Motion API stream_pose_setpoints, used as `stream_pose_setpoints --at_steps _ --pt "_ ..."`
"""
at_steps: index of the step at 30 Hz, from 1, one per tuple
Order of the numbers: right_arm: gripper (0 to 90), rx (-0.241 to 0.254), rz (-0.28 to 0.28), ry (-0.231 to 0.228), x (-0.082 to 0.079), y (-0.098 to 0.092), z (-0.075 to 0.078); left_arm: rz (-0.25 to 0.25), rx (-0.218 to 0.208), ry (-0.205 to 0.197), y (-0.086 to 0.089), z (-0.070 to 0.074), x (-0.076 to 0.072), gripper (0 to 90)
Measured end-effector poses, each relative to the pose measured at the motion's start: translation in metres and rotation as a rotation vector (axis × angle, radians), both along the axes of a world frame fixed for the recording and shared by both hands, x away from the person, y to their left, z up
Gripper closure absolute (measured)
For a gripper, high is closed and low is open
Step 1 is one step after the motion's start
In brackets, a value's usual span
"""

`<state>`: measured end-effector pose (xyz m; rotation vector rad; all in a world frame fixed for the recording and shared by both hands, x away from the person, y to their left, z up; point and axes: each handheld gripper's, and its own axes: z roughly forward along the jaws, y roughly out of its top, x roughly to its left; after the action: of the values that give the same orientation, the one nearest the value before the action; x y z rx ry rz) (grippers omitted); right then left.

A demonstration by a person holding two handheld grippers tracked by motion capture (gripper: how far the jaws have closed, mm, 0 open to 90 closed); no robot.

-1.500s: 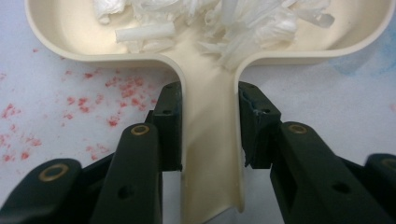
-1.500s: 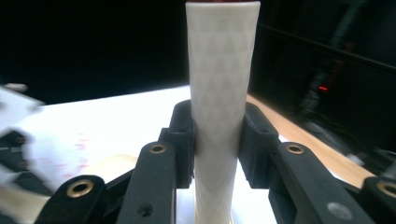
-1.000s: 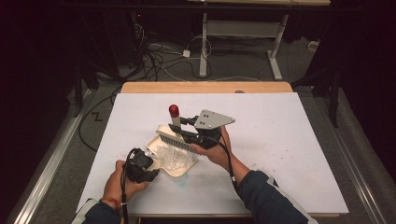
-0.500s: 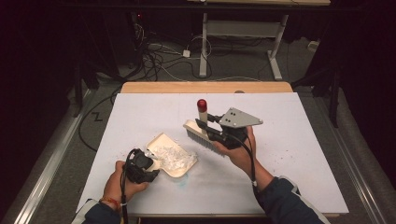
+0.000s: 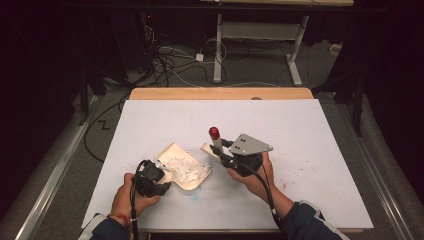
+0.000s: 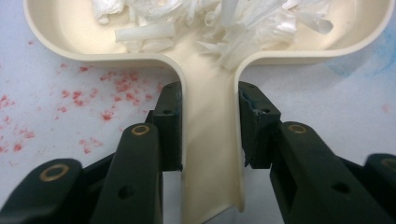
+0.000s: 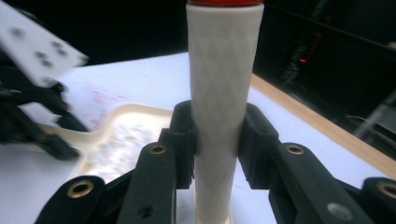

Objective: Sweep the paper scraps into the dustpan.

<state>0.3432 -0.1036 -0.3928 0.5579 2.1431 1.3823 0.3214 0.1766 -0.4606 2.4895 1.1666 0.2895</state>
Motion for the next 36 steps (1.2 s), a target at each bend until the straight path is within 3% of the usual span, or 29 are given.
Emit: stream_pose_setpoints --at_steps 6,10,11,14,17,22,25,32,36 --pt "70.1 0.040 0.087 0.031 -0.006 0.022 0.001 -0.003 -0.003 0.000 0.001 0.000 0.000 63.2" --pt "70.2 0.082 0.128 0.014 -0.007 0.027 0.007 -0.007 -0.005 0.002 0.002 0.000 0.000 63.2" --pt "70.2 0.125 0.135 -0.011 -0.009 0.023 0.013 -0.007 -0.005 0.000 0.002 0.000 0.000 63.2" --pt "70.1 0.127 0.138 -0.051 -0.007 0.021 0.018 -0.004 -0.006 -0.002 0.001 0.000 0.000 63.2" --pt "70.1 0.147 0.117 -0.030 0.002 0.017 0.022 -0.006 -0.005 0.000 0.002 0.000 0.000 63.2" --pt "70.1 0.138 0.045 -0.048 0.015 0.007 0.025 -0.009 -0.010 0.006 0.004 0.000 -0.001 63.2" --pt "70.1 0.104 -0.016 -0.035 0.032 0.000 0.020 -0.007 -0.006 0.010 0.006 0.001 -0.001 63.2" --pt "70.1 0.083 -0.128 -0.047 0.062 -0.004 0.009 -0.004 -0.013 0.024 0.014 0.005 -0.001 63.3" --pt "70.1 0.060 -0.156 -0.026 0.072 -0.002 0.002 -0.001 -0.021 0.039 0.017 0.004 0.001 63.3"
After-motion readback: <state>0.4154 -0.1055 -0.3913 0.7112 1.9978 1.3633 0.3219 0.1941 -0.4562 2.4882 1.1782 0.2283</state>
